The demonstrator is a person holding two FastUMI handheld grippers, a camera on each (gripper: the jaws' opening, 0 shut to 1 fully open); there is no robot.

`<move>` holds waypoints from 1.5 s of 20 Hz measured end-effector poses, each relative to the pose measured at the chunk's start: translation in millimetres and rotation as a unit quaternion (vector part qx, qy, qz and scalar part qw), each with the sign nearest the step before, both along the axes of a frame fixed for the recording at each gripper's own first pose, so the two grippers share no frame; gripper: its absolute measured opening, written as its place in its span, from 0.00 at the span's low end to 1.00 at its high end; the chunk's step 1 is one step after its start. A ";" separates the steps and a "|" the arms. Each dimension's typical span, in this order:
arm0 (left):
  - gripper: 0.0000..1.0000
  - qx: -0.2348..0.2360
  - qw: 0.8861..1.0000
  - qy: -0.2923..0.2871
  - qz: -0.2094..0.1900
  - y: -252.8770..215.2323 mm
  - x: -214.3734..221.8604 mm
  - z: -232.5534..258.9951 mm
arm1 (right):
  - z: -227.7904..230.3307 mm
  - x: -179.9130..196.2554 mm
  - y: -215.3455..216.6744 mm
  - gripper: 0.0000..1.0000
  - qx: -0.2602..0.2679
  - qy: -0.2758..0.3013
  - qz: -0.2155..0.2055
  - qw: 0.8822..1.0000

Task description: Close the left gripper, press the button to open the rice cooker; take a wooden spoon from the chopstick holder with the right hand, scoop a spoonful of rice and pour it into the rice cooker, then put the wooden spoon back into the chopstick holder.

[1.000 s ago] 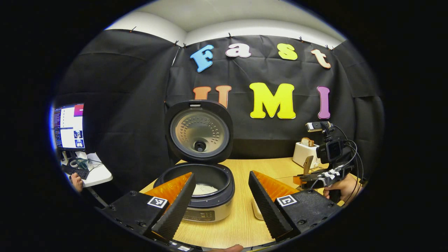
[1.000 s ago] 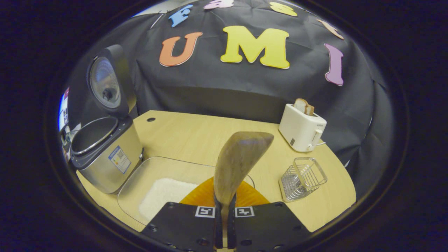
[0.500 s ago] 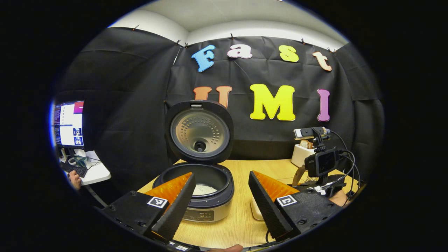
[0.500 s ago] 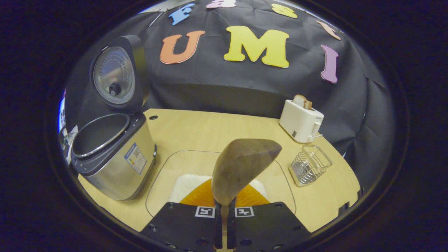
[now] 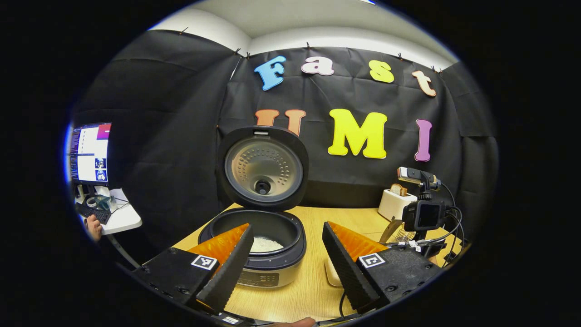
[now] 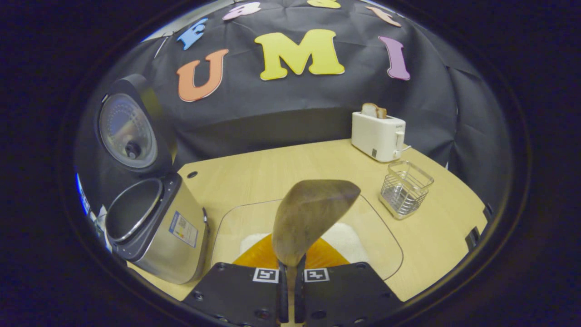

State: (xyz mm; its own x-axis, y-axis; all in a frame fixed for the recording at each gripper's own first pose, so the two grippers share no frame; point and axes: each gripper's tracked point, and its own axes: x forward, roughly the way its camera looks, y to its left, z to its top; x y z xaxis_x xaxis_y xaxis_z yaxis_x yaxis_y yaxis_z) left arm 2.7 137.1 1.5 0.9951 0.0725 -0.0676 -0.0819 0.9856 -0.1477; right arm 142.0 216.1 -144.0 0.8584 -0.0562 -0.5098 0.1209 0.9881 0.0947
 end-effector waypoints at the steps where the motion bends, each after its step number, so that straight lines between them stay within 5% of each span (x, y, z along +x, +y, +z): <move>1: 0.97 -0.001 1.000 0.000 -0.001 -0.1 0.4 -0.5 | 0.3 0.8 8.2 0.06 0.007 0.001 0.012 1.000; 5: 0.97 -0.003 1.000 0.001 -0.004 0.2 0.6 -1.4 | 4.4 -0.8 21.4 0.06 0.030 -0.007 0.034 0.999; 9: 0.97 -0.012 1.000 0.001 -0.001 5.3 0.4 -2.0 | 4.0 1.5 15.5 0.06 0.135 -0.008 0.027 0.991; 16: 0.97 -0.026 1.000 -0.003 0.005 8.0 2.9 -0.5 | -5.4 6.6 -1.0 0.06 0.344 0.032 0.016 0.938; 30: 0.95 -0.013 1.000 0.006 -0.002 -1.1 9.4 -7.0 | 18.6 9.0 -46.5 0.06 0.452 -0.014 -0.025 0.892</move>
State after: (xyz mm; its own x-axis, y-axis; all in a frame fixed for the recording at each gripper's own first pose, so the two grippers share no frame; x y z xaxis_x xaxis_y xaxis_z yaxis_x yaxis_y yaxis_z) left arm 12.1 136.0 -5.4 0.9945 0.0673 -0.0806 -0.0804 0.9819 -0.1717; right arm 151.1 169.5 -125.4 0.8791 0.3291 -0.3449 0.1476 0.5000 0.8533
